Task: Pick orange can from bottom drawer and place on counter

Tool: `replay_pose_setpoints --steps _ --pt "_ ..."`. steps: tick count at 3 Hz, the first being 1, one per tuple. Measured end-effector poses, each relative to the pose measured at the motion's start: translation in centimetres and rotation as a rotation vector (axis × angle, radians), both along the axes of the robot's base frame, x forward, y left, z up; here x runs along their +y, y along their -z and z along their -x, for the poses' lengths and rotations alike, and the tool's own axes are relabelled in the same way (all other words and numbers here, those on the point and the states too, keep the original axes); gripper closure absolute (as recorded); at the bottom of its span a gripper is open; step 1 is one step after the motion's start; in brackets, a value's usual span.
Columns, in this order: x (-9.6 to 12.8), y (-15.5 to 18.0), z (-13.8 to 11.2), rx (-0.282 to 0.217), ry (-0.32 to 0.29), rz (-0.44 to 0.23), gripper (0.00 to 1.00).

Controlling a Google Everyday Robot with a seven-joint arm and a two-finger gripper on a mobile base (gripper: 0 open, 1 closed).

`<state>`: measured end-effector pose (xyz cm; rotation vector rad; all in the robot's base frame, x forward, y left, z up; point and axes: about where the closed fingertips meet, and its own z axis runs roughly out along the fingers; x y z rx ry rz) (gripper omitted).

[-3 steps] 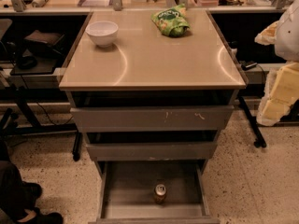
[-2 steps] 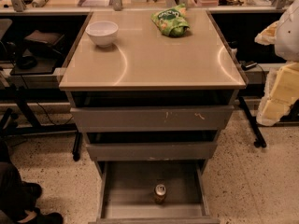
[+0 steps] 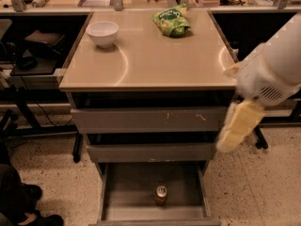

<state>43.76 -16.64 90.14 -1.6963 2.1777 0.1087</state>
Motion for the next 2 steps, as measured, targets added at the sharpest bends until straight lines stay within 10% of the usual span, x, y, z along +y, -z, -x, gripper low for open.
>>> replay_pose_setpoints --steps 2 --pt "14.5 20.0 1.6 0.324 0.017 -0.289 0.00"
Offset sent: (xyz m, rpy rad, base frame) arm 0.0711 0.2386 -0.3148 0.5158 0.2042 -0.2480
